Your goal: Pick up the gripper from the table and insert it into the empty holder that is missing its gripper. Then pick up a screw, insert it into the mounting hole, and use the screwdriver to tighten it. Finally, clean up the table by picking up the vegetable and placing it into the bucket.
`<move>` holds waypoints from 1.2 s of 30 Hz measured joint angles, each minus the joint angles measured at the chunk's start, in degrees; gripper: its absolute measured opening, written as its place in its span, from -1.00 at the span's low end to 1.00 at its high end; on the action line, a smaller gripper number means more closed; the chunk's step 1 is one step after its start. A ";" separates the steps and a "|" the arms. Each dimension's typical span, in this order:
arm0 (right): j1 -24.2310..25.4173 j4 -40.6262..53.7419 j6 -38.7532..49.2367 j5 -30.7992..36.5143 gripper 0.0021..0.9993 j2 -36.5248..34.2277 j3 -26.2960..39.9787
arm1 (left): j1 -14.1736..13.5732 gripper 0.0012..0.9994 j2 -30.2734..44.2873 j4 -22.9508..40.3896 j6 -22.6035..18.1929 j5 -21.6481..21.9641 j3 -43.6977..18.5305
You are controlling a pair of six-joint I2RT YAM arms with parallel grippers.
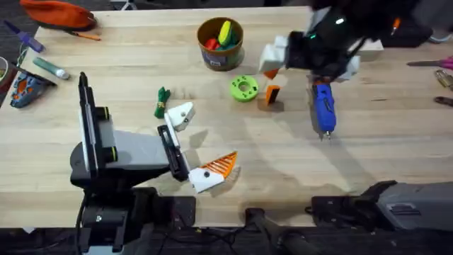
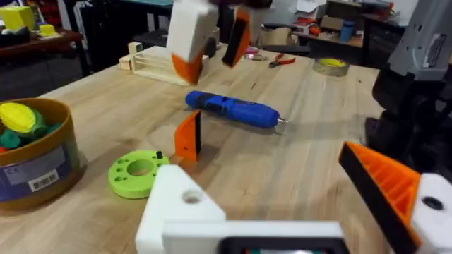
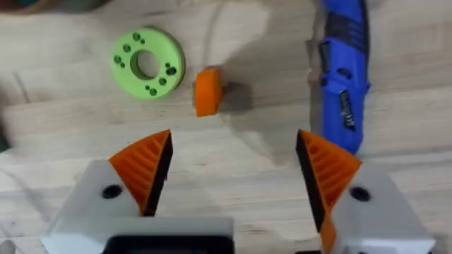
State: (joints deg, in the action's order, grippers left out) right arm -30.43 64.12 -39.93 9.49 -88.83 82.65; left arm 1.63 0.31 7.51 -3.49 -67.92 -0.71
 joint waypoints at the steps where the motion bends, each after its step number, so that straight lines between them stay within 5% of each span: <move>1: -0.63 -0.26 0.12 0.01 0.99 -0.77 0.00 | 0.00 0.97 -0.02 0.00 0.00 0.00 0.00; 13: -0.49 -0.29 11.10 -0.34 0.99 -2.41 0.00 | 0.00 0.97 -0.02 0.00 0.00 0.00 0.00; 36: 2.85 0.58 14.76 -7.49 0.99 -9.75 2.16 | 0.02 0.97 0.00 0.00 0.00 0.00 0.00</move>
State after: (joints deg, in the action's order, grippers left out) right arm -27.57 64.70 -25.16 2.00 -98.59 84.82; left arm 1.64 0.31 7.51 -3.49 -67.92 -0.71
